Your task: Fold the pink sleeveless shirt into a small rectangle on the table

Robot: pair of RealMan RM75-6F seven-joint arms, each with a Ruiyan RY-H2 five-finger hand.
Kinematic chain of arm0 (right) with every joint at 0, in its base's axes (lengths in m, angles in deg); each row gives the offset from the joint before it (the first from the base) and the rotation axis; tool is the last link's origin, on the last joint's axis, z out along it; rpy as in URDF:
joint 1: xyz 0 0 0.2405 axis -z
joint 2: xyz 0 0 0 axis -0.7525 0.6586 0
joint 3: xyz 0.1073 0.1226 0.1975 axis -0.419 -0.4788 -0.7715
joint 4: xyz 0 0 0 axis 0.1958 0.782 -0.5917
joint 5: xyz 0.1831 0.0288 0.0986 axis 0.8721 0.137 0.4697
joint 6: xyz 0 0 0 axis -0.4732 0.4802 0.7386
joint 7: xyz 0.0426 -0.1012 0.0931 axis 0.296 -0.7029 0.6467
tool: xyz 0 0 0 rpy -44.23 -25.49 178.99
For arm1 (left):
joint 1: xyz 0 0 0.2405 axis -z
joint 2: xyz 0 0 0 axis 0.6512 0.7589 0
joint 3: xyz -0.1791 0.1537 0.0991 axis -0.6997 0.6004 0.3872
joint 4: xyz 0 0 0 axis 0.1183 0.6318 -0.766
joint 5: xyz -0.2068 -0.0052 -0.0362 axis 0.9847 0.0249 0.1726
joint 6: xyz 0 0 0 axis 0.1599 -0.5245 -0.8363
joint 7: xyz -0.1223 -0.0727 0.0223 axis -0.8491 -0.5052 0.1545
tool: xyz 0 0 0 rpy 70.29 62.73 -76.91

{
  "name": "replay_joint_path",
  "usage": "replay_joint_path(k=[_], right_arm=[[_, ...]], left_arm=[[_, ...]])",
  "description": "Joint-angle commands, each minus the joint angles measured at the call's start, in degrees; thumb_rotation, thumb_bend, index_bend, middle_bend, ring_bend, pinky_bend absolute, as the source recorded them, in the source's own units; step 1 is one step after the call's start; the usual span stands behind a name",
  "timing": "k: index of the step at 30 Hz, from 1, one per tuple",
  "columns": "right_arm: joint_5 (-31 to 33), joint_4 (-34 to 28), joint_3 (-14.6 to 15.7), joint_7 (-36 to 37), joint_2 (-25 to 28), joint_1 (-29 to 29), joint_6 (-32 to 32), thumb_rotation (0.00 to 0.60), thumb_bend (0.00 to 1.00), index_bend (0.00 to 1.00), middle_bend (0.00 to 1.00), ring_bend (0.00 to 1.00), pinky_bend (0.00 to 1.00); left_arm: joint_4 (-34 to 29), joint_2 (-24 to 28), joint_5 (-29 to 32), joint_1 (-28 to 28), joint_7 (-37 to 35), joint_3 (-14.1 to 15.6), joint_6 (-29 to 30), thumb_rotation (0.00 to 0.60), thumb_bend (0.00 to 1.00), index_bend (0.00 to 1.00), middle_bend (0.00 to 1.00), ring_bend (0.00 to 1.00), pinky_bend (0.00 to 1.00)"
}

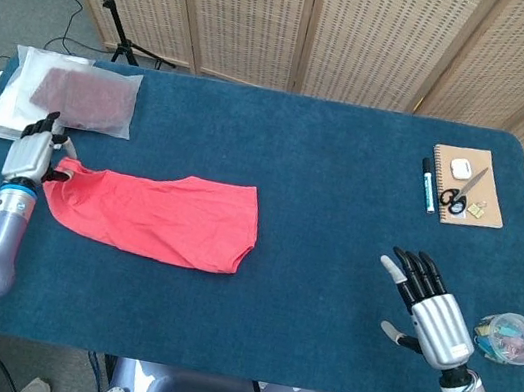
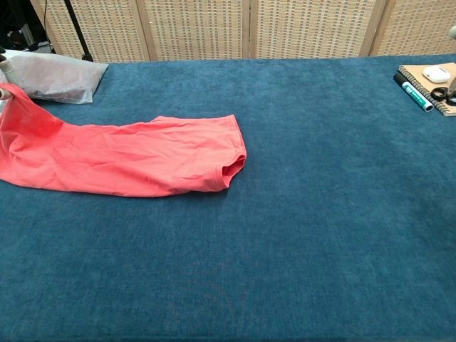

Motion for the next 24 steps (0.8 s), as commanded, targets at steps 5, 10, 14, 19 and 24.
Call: replay_joint_path(k=[5,10,14,19,24], right_arm=[[-0.05,-0.21,-0.06,0.44,0.28,0.03,-0.19,0.6,0.0,0.0,0.0,0.0,0.0],[-0.02,-0.44,-0.13,1.05,0.6,0.04,-0.33,0.6,0.0,0.0,0.0,0.0,0.0],[0.08,-0.43,-0.19,1.54,0.76,0.01,-0.29,0.6,0.0,0.0,0.0,0.0,0.0],[0.46,-0.37,-0.35,2.17,0.93,-0.03,-0.09,0.6,0.0,0.0,0.0,0.0,0.0],[0.88,-0.26,-0.53,2.92,1.12,-0.07,0.06,0.6,0.0,0.0,0.0,0.0,0.0]], left_arm=[[-11.06,0.9,-6.24,0.5,2.19,0.72,7.64,0.6,0.58,0.8,0.0,0.0,0.0],[-10.16,-4.66,-5.96,4.94,8.04,1.0,9.3,0.6,0.57,0.8,0.0,0.0,0.0],[-5.76,-10.41,-5.97,8.39,9.91,0.85,9.63,0.6,0.57,0.8,0.0,0.0,0.0],[-1.76,-15.75,-5.8,11.56,11.52,0.46,9.82,0.6,0.57,0.8,0.0,0.0,0.0],[1.29,-19.81,-4.32,14.71,14.07,-0.3,9.15,0.6,0.57,0.8,0.0,0.0,0.0]])
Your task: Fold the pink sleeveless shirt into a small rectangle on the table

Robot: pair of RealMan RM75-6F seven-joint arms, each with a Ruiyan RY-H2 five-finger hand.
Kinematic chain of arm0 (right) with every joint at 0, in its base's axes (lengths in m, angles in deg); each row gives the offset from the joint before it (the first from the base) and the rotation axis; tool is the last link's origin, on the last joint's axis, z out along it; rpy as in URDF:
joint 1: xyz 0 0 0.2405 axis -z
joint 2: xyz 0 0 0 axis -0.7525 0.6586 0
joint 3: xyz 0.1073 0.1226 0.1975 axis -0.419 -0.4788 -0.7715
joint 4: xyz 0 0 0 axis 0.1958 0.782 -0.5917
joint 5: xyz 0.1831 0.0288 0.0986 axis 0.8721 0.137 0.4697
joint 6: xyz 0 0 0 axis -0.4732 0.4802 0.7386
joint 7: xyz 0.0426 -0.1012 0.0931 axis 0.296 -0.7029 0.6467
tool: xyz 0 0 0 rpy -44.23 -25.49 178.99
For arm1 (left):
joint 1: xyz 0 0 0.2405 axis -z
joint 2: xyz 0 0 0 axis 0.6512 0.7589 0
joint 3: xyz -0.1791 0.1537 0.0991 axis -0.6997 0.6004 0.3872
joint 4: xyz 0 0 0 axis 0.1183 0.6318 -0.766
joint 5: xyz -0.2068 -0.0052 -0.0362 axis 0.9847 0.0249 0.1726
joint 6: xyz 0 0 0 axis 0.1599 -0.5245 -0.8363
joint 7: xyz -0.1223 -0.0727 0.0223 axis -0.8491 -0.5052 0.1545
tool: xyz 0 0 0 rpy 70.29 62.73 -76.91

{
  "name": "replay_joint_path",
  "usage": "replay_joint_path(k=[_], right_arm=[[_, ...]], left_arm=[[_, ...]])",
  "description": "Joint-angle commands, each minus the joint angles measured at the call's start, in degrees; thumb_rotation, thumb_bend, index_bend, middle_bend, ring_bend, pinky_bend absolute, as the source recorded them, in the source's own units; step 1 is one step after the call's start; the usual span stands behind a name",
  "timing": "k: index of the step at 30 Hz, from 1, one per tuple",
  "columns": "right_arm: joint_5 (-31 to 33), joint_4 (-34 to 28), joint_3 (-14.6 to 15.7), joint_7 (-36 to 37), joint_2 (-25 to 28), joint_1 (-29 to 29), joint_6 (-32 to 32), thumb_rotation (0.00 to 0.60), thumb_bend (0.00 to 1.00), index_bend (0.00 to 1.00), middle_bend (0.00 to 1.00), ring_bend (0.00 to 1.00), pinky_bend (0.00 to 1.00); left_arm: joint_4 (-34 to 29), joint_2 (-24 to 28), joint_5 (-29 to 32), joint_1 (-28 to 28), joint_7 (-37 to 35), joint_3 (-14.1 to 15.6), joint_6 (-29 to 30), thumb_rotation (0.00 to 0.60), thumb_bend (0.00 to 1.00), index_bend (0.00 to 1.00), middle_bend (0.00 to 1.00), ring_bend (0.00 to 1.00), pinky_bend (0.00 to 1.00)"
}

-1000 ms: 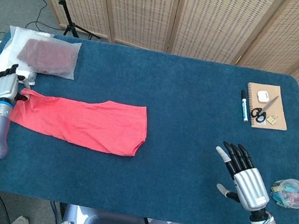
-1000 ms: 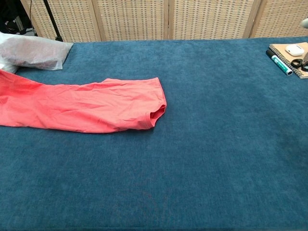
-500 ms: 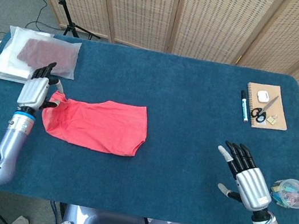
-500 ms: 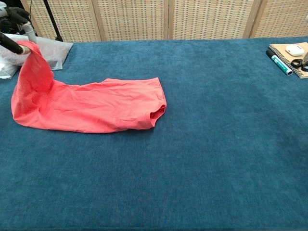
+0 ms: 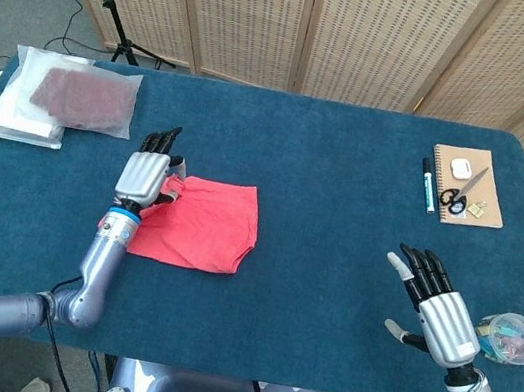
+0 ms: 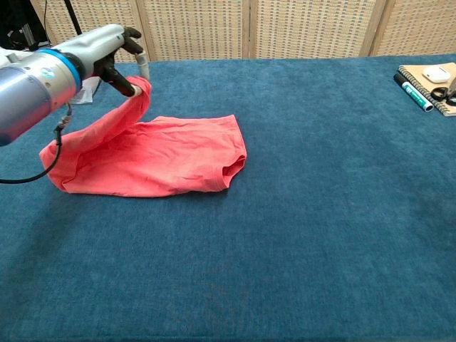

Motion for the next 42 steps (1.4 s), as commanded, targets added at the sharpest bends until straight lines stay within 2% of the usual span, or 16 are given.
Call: replay_joint_path(k=[1,10,26,35,42], right_arm=[[0.18,0.02,-0.11,0.28,0.09,0.01,0.0,0.6,0.0,0.0,0.0,0.0,0.0],[0.71,0.01,-0.36,1.25,0.42,0.01,0.17,0.6,0.0,0.0,0.0,0.0,0.0],[0.86,0.01,-0.5,2.17,0.7,-0.05,0.31,0.6,0.0,0.0,0.0,0.0,0.0],[1.06,-0.09,-0.66,2.82,0.97,-0.02,0.23,0.6,0.0,0.0,0.0,0.0,0.0],[0.96,-0.12,-0.63,3.14,1.13,-0.01,0.18,0.6,0.0,0.0,0.0,0.0,0.0]], left_arm=[[1.96,-2.35,1.01,1.93,1.54,-0.65,-0.29,0.6,0.57,0.8,0.0,0.0,0.0],[8.16,-7.85,3.46,5.8,4.67,-1.68,-1.24,0.6,0.57,0.8,0.0,0.0,0.0],[20.53,-16.45,4.22,11.24,4.46,-3.47,-4.75,0.6,0.55,0.8,0.0,0.0,0.0],[28.53,-21.22,0.14,13.68,-2.1,-4.44,-5.87,0.6,0.53,0.8,0.0,0.0,0.0],[32.76,-23.72,-1.54,14.98,-4.07,-4.27,-8.08,0.6,0.52,0.8,0.0,0.0,0.0]])
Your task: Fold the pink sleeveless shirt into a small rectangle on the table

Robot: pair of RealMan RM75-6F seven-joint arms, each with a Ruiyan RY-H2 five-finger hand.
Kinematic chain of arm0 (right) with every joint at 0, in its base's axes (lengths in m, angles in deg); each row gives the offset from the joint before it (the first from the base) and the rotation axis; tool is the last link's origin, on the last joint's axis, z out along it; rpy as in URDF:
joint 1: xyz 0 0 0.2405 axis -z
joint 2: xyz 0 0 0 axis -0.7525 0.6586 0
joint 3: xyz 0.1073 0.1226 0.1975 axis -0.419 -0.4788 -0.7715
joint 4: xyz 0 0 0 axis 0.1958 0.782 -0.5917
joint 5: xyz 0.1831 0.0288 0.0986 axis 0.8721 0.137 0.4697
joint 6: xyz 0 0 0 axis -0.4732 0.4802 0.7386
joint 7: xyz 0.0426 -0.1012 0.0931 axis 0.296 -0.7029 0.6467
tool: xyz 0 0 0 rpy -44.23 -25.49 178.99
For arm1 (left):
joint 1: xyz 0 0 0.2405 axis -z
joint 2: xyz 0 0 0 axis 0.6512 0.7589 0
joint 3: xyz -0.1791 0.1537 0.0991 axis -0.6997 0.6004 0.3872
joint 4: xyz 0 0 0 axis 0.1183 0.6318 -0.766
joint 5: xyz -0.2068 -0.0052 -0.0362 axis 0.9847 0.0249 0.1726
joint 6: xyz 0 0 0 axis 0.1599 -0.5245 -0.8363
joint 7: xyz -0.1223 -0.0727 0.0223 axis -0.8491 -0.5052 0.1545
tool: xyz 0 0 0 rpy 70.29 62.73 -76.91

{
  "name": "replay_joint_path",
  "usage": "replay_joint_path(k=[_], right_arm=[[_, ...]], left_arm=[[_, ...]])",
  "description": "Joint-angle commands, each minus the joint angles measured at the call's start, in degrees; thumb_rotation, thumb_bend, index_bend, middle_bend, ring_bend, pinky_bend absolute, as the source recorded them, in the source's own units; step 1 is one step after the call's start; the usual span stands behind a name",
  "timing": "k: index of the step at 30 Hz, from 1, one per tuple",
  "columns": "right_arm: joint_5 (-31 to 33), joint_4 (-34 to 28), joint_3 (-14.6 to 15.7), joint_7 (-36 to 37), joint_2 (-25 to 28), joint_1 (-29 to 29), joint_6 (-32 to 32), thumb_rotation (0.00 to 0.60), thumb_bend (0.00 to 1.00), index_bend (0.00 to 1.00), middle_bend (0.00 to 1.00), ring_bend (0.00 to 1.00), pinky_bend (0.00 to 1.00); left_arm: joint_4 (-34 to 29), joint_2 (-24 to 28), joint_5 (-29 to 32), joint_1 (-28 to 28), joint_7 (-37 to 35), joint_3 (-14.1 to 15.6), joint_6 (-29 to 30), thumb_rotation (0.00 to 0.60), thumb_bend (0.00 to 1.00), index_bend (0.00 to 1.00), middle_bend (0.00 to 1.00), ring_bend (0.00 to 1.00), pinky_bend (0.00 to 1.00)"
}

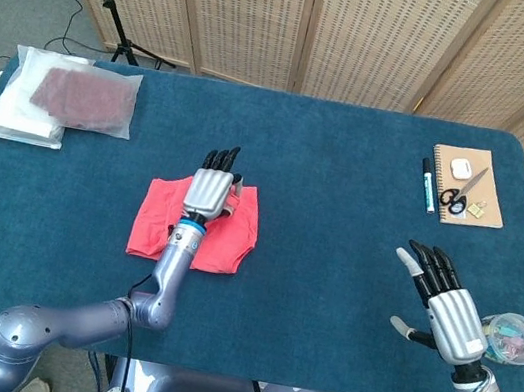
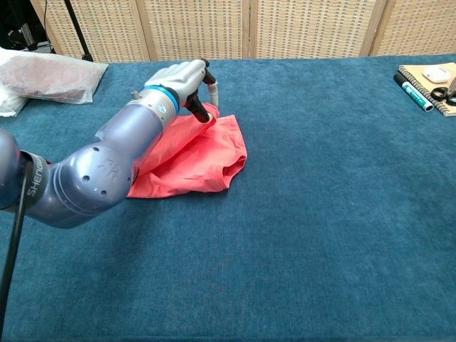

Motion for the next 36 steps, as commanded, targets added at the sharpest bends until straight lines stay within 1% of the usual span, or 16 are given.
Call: replay_joint_path(k=[1,2,4,5,6,8,10,12,17,20,23,26,27,30,33,36], right_arm=[[-0.04,-0.04,0.02,0.09,0.04,0.03,-0.06,0.6,0.0,0.0,0.0,0.0,0.0],[-0.04,-0.04,0.01,0.1,0.06,0.04,-0.09,0.6,0.0,0.0,0.0,0.0,0.0],[-0.02,0.01,0.01,0.12,0.08,0.07,-0.1,0.6,0.0,0.0,0.0,0.0,0.0],[0.01,0.02,0.02,0.14,0.09,0.09,-0.09,0.6,0.0,0.0,0.0,0.0,0.0],[0.02,0.03,0.02,0.15,0.1,0.1,-0.09,0.6,0.0,0.0,0.0,0.0,0.0],[0.03,0.08,0.02,0.15,0.11,0.13,-0.09,0.6,0.0,0.0,0.0,0.0,0.0],[0.02,0.12,0.04,0.15,0.12,0.18,-0.15,0.6,0.0,0.0,0.0,0.0,0.0],[0.03,0.11,0.05,0.09,0.11,0.2,-0.15,0.6,0.0,0.0,0.0,0.0,0.0],[-0.22,0.07,0.24,-0.27,-0.01,0.23,-0.06,0.6,0.0,0.0,0.0,0.0,0.0],[-0.29,-0.03,0.33,-0.61,-0.07,0.25,0.06,0.6,0.0,0.0,0.0,0.0,0.0],[-0.33,-0.15,0.41,-0.97,-0.18,0.23,0.25,0.6,0.0,0.0,0.0,0.0,0.0],[-0.68,-0.44,0.69,-1.73,-0.43,0.15,0.59,0.6,0.0,0.0,0.0,0.0,0.0],[-0.75,-0.5,0.74,-1.89,-0.47,0.15,0.62,0.6,0.0,0.0,0.0,0.0,0.0],[-0.91,-0.75,0.84,-2.34,-0.55,0.17,0.65,0.6,0.0,0.0,0.0,0.0,0.0],[-1.02,-0.98,0.88,-2.68,-0.59,0.19,0.65,0.6,0.0,0.0,0.0,0.0,0.0],[-1.04,-1.02,0.99,-3.24,-0.77,0.17,0.92,0.6,0.0,0.0,0.0,0.0,0.0]], left_arm=[[1.31,-0.95,-0.83,0.5,-1.36,0.09,-1.36,0.6,0.5,0.77,0.0,0.0,0.0],[1.72,-1.19,-0.94,0.52,-1.93,-0.01,-1.86,0.6,0.46,0.68,0.0,0.0,0.0],[1.68,-1.33,-1.48,0.32,-3.66,-0.23,-2.15,0.6,0.35,0.38,0.0,0.0,0.0],[1.63,-1.24,-2.15,0.09,-4.86,-0.15,-2.17,0.6,0.28,0.19,0.0,0.0,0.0],[1.58,-1.17,-2.49,-0.03,-5.35,-0.08,-2.15,0.6,0.21,0.07,0.0,0.0,0.0],[1.31,-0.81,-3.45,-0.44,-6.62,0.09,-1.86,0.6,0.13,0.0,0.0,0.0,0.0],[0.21,0.13,-4.19,-1.26,-7.67,0.2,-1.4,0.6,0.08,0.0,0.0,0.0,0.0],[-1.77,1.79,-5.1,-2.49,-8.17,0.76,-0.86,0.6,0.06,0.0,0.0,0.0,0.0],[-9.27,8.03,-7.71,-6.66,-10.56,2.2,0.65,0.6,0.05,0.0,0.0,0.0,0.0],[-14.0,13.19,-11.94,-10.08,-14.17,4.93,2.02,0.6,0.07,0.0,0.0,0.0,0.0],[-15.58,16.78,-16.18,-12.67,-16.88,8.02,3.58,0.6,0.08,0.01,0.0,0.0,0.0],[-14.6,19.97,-20.68,-14.93,-22.51,11.35,3.76,0.6,0.1,0.15,0.0,0.0,0.0],[-14.12,20.38,-21.41,-15.15,-23.53,11.86,3.65,0.6,0.12,0.21,0.0,0.0,0.0],[-12.37,21.24,-23.57,-15.64,-26.72,13.3,3.3,0.6,0.16,0.33,0.0,0.0,0.0],[-10.1,21.79,-25.48,-16.05,-29.13,14.77,2.99,0.6,0.21,0.4,0.0,0.0,0.0],[-5.92,21.89,-26.95,-16.68,-30.38,16.7,1.93,0.6,0.25,0.43,0.0,0.0,0.0]])
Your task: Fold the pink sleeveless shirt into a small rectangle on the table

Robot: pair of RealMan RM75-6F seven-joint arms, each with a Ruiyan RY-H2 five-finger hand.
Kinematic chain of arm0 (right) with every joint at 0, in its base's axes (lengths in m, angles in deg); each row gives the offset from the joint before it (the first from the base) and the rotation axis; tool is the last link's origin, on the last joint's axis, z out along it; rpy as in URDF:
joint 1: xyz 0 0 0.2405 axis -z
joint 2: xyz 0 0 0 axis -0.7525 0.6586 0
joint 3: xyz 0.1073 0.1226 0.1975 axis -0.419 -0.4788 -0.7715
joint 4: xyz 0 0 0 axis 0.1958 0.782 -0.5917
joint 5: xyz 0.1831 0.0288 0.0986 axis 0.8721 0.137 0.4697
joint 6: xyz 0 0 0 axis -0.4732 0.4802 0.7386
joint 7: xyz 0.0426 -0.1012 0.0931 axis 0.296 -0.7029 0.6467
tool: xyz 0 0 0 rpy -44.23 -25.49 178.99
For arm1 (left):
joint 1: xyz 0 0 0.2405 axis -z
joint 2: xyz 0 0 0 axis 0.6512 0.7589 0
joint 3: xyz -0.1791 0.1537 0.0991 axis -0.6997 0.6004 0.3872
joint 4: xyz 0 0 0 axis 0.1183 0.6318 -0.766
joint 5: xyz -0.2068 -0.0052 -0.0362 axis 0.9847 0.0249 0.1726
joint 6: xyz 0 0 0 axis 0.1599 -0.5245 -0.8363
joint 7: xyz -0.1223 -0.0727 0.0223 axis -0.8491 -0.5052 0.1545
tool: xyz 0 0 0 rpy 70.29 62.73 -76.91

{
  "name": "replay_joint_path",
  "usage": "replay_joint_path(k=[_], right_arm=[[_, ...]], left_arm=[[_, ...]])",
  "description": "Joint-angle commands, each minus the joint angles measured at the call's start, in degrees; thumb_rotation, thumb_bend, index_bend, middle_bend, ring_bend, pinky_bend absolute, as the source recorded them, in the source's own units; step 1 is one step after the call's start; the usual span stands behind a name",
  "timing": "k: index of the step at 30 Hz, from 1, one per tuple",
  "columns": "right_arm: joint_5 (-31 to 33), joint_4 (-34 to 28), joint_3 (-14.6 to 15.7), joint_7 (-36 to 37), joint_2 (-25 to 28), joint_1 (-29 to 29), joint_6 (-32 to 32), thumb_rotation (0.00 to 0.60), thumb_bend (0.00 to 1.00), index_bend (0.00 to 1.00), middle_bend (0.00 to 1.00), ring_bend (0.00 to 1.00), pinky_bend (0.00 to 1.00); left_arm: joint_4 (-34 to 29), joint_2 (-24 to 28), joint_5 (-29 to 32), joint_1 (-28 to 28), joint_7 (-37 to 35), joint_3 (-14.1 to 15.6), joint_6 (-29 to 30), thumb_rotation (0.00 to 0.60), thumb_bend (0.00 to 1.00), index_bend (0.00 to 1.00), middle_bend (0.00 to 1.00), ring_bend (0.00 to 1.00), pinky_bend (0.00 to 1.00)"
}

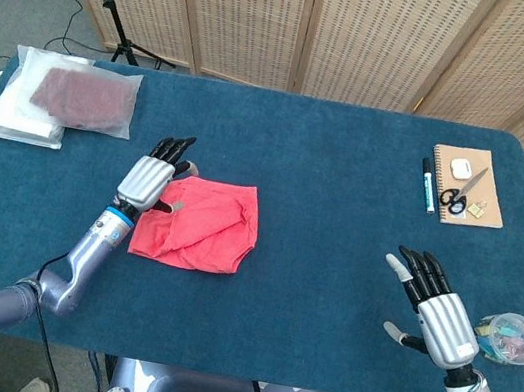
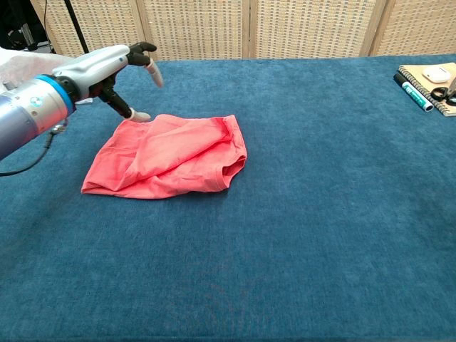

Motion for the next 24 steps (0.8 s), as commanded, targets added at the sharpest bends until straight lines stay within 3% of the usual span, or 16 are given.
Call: replay_joint_path(k=[1,11,24], right_arm=[[-0.01,0.01,0.11,-0.41,-0.19,-0.03,0.3,0.6,0.0,0.0,0.0,0.0,0.0],[0.3,0.4,0.13,-1.04,-0.68,-0.15,0.96,0.6,0.0,0.0,0.0,0.0,0.0],[0.56,0.65,0.04,-0.8,-0.75,-0.2,1.07,0.6,0.0,0.0,0.0,0.0,0.0]], left_arm=[[4.71,0.35,-1.82,-0.88,-2.2,2.22,-1.29,0.6,0.25,0.44,0.0,0.0,0.0],[14.09,-3.61,-6.39,1.11,-10.6,4.33,-3.01,0.6,0.25,0.45,0.0,0.0,0.0],[20.68,-8.51,-8.0,2.4,-11.31,4.97,-3.39,0.6,0.26,0.45,0.0,0.0,0.0]])
